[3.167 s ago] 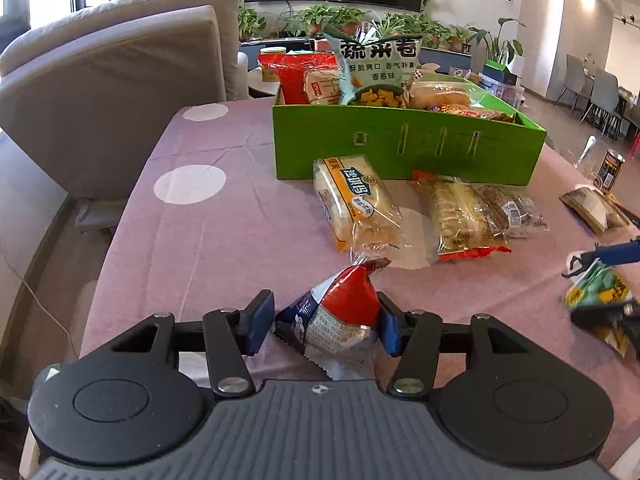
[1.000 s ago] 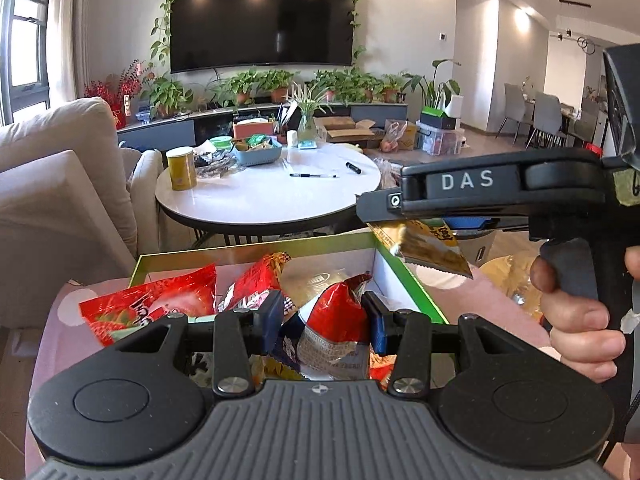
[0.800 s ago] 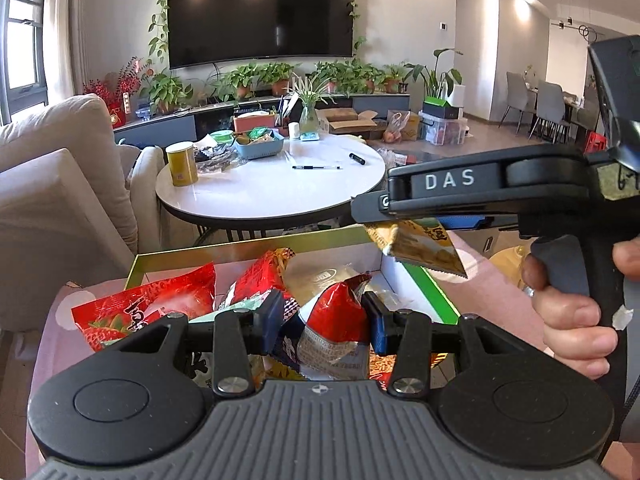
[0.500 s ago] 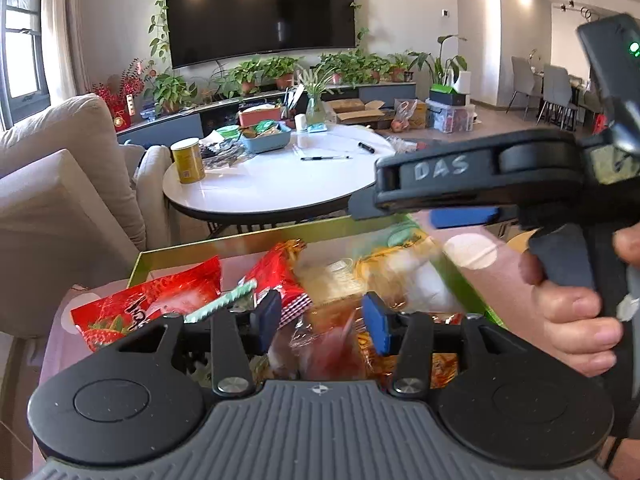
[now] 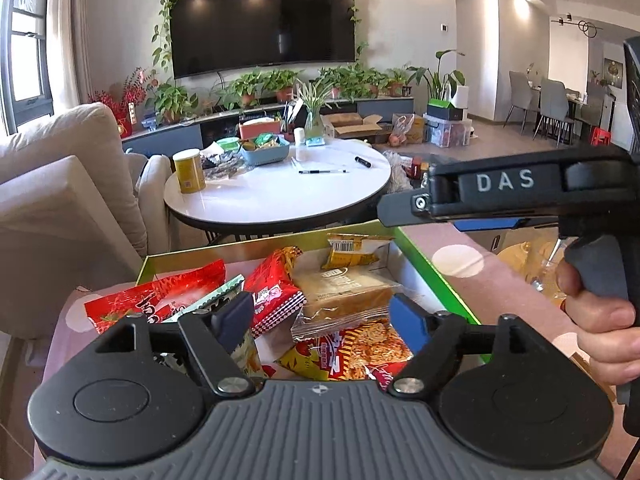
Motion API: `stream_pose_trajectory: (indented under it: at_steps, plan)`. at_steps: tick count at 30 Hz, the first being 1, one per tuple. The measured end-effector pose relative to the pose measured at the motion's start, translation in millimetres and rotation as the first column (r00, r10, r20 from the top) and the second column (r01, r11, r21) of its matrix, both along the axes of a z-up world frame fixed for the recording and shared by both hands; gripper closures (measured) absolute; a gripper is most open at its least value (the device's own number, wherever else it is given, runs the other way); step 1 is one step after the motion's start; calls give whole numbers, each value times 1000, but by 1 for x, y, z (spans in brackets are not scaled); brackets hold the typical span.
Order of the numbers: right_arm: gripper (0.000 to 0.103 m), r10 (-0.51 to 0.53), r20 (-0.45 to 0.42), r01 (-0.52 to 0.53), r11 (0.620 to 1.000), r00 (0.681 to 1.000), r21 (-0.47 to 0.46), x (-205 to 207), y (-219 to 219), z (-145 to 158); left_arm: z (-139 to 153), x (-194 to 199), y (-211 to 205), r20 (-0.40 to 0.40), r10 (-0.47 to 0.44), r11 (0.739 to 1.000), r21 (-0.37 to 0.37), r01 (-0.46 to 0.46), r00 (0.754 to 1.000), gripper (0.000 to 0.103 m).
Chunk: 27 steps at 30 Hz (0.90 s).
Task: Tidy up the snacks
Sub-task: 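Carry both bags over the green box and release them inside, then move the right gripper to the brown paper cookie bag and grasp it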
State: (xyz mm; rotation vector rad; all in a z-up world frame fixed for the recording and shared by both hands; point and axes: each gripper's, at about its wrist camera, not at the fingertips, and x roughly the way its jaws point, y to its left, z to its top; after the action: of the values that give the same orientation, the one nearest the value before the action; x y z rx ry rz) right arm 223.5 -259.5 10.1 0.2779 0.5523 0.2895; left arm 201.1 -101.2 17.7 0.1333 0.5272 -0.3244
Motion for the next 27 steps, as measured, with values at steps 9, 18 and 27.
stream_pose_trajectory:
  at_steps: [9, 18, 27]
  plan:
    - [39, 11, 14, -11, 1000, 1000, -9, -24, -5, 6, 8, -18, 1, 11, 13, 1000, -4, -13, 1000, 25]
    - [39, 26, 9, -26, 1000, 1000, -13, -52, -8, 3, 13, -49, 10, 24, 32, 999, -22, -31, 999, 21]
    - [39, -25, -32, 24, 999, 999, -38, -82, -25, -13, 3, -76, 30, -6, 80, 996, -48, -80, 997, 19]
